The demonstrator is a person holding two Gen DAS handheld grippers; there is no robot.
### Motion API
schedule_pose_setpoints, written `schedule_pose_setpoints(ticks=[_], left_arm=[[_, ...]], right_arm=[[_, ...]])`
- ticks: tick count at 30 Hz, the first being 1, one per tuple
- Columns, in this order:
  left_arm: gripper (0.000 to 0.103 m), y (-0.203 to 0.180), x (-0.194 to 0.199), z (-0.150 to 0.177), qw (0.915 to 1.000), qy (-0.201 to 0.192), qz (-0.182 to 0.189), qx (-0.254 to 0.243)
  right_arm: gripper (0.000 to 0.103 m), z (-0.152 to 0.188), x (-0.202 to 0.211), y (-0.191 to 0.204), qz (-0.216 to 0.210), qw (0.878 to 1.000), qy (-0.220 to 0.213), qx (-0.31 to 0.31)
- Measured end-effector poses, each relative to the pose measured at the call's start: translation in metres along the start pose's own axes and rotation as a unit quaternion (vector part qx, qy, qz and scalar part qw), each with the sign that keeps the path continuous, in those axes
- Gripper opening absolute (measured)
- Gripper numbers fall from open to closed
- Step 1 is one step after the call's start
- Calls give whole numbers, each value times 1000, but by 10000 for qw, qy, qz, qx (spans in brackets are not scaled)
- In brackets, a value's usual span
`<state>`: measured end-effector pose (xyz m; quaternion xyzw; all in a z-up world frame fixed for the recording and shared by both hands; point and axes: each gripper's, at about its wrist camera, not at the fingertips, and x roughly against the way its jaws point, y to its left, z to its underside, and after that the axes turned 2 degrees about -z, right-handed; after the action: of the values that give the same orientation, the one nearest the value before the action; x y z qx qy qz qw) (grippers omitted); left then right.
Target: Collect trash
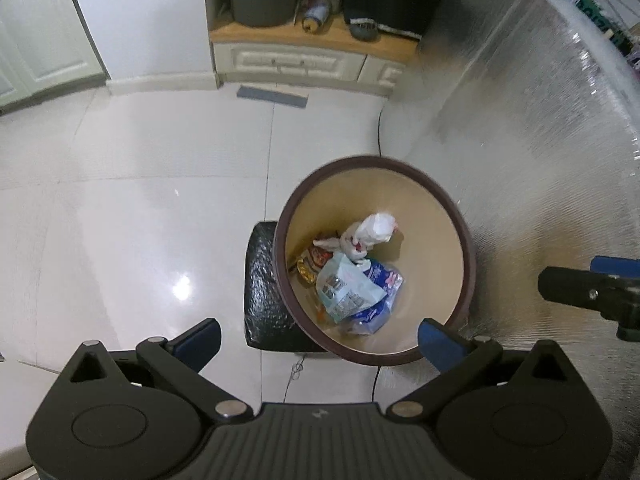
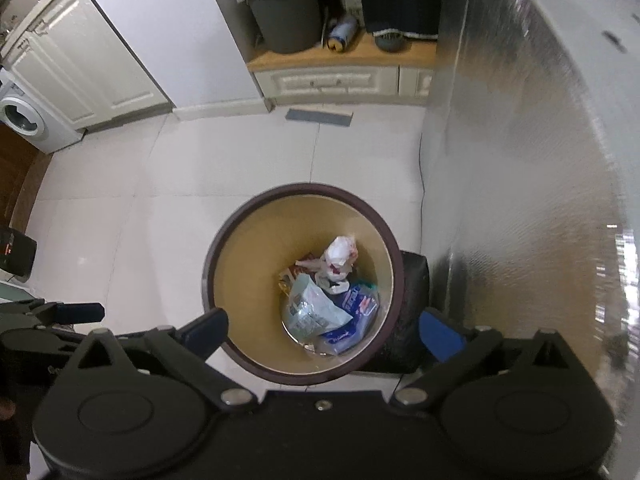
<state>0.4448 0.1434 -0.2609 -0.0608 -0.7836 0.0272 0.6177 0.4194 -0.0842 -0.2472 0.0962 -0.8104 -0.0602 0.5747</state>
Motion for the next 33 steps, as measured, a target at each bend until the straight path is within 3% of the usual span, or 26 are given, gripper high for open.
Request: schedule_pose_setpoints(ticks=[14,33], left_arm=[[103,-14,121,25,9957,-928,46,47],[103,-65,247,106,9809,-1944,-83,-60]], right_arm=[[103,28,106,5,180,9970,-751,-83],[103,99,237,1,303,9867,-1594,9]])
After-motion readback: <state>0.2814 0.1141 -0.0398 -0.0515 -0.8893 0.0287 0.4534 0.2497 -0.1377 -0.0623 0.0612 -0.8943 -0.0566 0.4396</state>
